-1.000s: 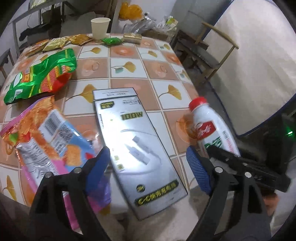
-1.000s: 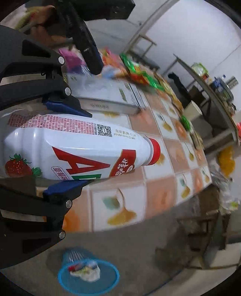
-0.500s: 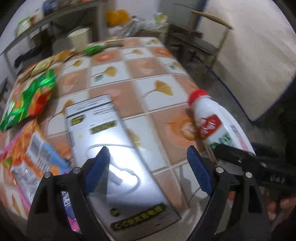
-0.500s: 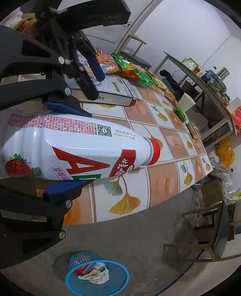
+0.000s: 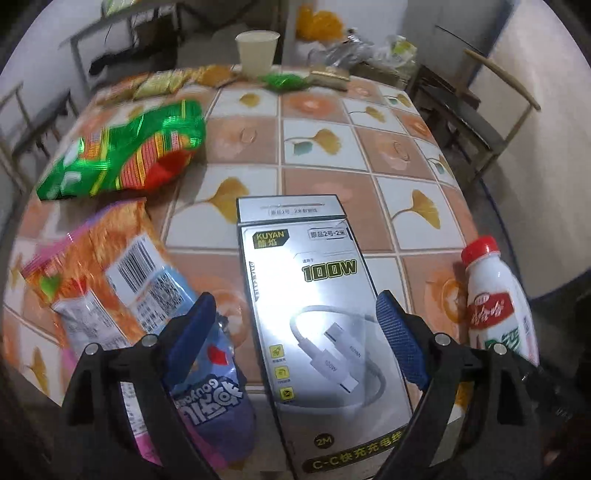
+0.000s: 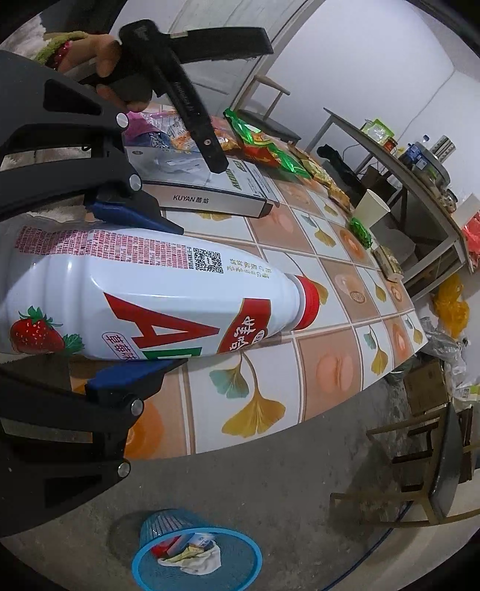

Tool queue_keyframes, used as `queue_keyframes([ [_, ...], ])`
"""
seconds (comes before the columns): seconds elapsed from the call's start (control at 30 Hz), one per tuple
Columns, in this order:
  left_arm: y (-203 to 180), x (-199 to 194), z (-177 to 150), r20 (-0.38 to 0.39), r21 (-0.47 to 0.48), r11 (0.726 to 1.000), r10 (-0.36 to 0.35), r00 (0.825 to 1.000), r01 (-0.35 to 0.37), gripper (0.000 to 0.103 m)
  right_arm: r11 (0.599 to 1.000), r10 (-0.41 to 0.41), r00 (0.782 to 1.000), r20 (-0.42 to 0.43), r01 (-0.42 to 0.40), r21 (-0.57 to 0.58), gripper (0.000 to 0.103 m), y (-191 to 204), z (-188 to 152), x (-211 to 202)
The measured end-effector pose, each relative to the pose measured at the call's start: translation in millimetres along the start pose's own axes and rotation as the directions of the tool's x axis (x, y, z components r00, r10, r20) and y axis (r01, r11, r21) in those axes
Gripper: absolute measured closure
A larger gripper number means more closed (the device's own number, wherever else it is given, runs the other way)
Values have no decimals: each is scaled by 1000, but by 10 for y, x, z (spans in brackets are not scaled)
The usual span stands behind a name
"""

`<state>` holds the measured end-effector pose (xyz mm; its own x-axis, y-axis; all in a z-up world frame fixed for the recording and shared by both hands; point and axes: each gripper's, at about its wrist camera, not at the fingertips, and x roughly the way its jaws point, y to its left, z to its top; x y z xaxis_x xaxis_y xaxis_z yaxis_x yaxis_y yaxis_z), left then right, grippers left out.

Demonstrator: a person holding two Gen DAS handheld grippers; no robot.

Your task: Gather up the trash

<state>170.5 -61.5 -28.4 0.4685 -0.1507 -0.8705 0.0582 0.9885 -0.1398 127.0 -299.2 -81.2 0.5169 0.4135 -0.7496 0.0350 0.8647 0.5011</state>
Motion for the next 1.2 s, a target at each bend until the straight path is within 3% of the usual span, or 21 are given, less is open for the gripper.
queue_keyframes([
  [0.1,-4,103,6,-63,-13,999,-37,997,36,19,1000,4,1000,0,-4,4,43,-8,-6,0],
  [0.2,-92,131,-28,-77,5,998,-61,995,61,19,1000,7,1000,4,-7,14,43,-38,-8,-16],
  [0.43,-582,60,-150,-42,220,965,-138,990,144,19,999,23,1000,13,-24,49,43,-111,-34,-47],
  [0.57,-719,28,-248,-49,288,951,-106,993,115,19,999,22,1000,13,-22,48,43,-111,-40,-43],
  [0.83,-733,153,-433,-113,264,959,-70,991,98,19,997,50,999,14,-51,57,43,-164,-31,-44],
  [1.2,-805,163,-495,-65,330,943,-29,997,49,19,994,66,998,-13,-65,89,42,-234,37,-6],
])
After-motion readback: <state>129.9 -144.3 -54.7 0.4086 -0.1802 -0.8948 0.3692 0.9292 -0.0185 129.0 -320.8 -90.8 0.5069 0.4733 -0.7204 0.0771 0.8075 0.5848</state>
